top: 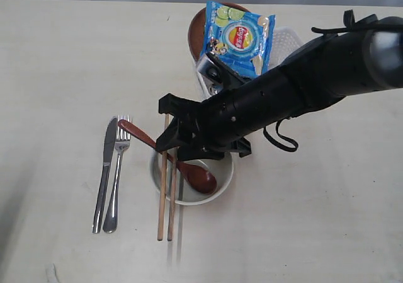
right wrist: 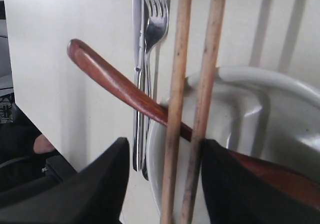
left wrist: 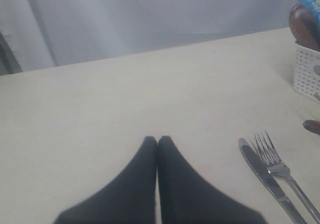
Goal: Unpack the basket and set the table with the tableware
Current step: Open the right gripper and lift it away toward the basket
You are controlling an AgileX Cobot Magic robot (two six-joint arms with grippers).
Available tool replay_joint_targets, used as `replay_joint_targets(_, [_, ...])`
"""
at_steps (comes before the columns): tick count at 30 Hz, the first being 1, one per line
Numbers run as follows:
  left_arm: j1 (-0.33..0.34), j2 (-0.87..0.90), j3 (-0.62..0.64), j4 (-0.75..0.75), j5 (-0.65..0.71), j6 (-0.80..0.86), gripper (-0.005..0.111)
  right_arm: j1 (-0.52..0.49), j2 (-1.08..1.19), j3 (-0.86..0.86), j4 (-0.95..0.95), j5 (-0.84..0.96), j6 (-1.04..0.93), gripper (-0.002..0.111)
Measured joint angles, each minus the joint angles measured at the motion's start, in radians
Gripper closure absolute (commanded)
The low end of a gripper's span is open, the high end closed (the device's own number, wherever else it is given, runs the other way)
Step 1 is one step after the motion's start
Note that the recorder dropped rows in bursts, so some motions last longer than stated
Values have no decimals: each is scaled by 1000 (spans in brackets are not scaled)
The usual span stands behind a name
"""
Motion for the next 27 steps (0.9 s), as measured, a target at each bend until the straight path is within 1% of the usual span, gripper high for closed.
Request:
replay_joint_targets(6, [0,0,0,0,0,0,107,0,0,-7,-18,0,-5,65])
replay_joint_targets(11, [0,0,0,0,0,0,107,1,0,-75,-57,34,8,65])
replay_joint_targets(21, [0,0,0,0,0,0,107,1,-7,-98,-83,36,31,65])
replay_joint_targets(27, [0,0,0,0,0,0,107,1,-79,-213,-178,33,42,65])
